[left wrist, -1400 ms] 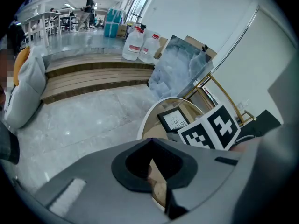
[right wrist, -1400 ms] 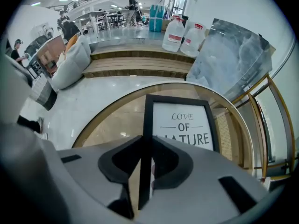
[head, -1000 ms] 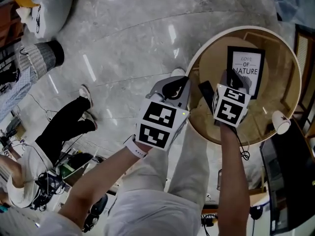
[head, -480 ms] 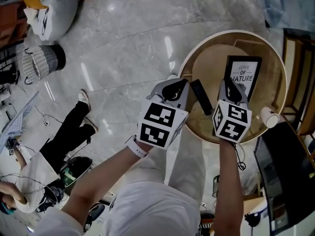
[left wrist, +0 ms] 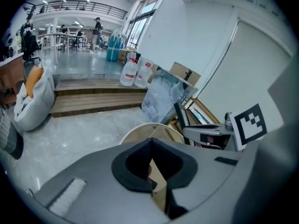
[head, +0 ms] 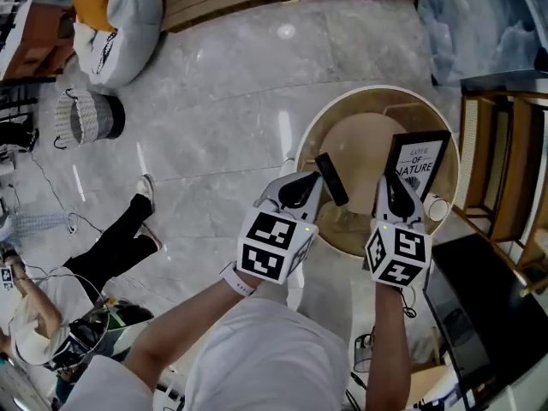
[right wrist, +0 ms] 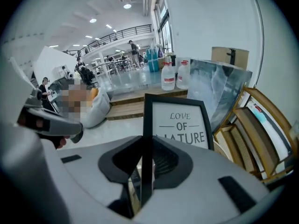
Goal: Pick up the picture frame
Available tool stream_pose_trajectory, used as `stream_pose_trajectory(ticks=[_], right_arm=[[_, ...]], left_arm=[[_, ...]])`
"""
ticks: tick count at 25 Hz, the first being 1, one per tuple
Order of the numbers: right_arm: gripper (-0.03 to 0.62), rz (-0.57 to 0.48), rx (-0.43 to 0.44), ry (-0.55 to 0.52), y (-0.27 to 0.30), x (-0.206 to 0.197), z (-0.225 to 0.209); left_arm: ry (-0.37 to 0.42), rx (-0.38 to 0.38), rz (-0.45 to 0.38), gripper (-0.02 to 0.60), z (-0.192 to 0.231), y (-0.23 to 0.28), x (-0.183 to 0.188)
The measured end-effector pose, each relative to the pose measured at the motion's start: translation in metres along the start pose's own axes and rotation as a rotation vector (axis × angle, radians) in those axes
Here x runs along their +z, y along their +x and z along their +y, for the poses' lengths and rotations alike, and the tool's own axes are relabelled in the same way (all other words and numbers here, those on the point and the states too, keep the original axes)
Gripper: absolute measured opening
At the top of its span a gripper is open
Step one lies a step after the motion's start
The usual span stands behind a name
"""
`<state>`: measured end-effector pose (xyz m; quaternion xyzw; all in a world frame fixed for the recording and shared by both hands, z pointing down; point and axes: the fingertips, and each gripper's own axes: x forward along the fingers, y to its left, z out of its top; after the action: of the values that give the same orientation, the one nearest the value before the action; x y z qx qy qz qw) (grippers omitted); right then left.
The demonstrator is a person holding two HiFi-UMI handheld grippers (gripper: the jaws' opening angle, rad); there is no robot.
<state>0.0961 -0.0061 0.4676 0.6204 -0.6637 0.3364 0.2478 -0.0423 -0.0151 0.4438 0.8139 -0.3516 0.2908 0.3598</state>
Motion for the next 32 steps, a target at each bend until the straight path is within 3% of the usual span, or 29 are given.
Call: stream_pose_trajectory(ticks=[5,15,26,32], right_arm=[[0.057,-0.087,0.038,-0.028,-0.08,0.029,0.012],[0.057,-0.279,0.063,-0.072,-0.202,0.084,0.016],[0.057,-0.528,0.029,-0.091,-0.329,0.14,-0.003],[0.057,-0.633,0.017,-0.12,-0.383,0.148,-0.005]], left_arm=[[-0.009,-0.015,-0.077,-0.008,-0.043,-0.053,0.023],[0.073,-0.015,-0.23,-0.008,-0.109,-0.141,0.077],[0.232,-0.019,-0.411,-0.008,-0.171,-0.228,0.126],[0.231,-0.029,-0.502,-0.008,-0.196,-0.265,0.132]])
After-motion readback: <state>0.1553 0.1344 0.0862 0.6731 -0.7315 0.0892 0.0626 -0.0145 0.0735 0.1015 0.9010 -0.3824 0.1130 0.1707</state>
